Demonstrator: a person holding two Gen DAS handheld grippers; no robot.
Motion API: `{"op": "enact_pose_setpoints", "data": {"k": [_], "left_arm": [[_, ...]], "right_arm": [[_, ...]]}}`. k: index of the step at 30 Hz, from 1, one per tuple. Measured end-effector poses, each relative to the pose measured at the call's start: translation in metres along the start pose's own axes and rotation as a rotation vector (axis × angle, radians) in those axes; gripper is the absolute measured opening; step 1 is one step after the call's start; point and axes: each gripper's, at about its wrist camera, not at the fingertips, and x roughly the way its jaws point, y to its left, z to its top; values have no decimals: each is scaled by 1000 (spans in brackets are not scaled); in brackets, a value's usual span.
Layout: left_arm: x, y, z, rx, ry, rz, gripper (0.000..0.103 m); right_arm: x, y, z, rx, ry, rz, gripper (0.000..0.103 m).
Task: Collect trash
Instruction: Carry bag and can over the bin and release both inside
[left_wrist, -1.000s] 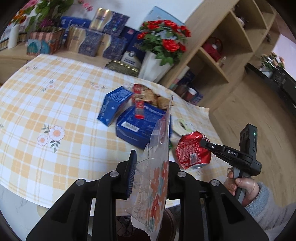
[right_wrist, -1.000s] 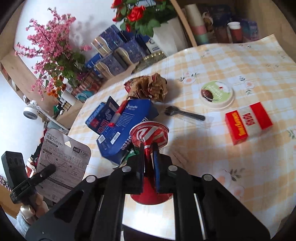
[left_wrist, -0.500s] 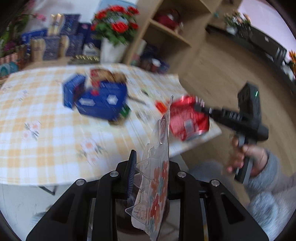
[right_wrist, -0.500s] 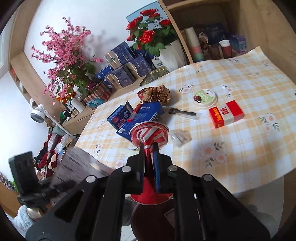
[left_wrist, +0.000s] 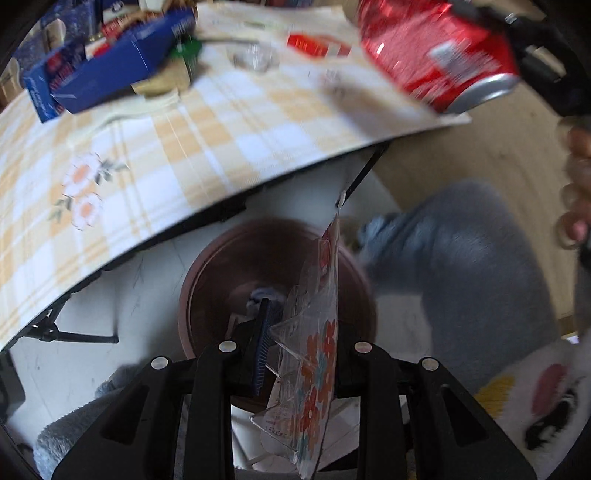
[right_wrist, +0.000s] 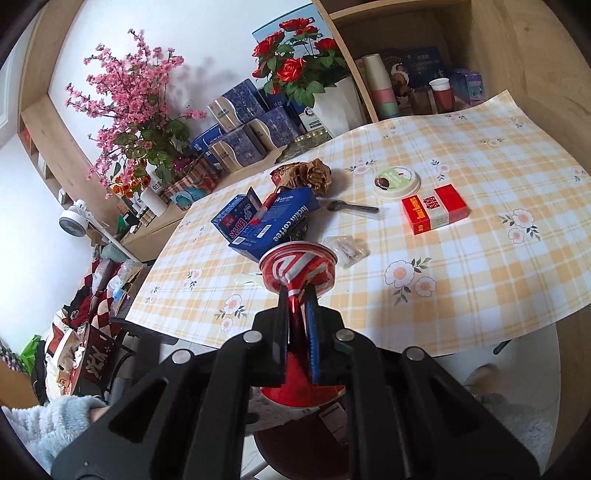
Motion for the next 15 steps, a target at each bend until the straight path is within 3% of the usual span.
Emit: {"op": "enact_pose_setpoints", "data": {"k": [8,9,10,12,15], "left_arm": [[31,6,9,5,54,86,26],[31,6,10,0,41,98,32],[30,5,13,-8,20,106,49],[18,8,14,-49,-46,113,69],[-5,14,13,-103,-119,81,74]], "right_arm": [[1,-5,-6,17,12,-5,12],[1,-5,-7,18,14,-6,12],[0,-6,-8,19,15,-5,12],[0,-6,-8,19,15,-8,12],[-2,-7,-13,20,21,-19,12]]}}
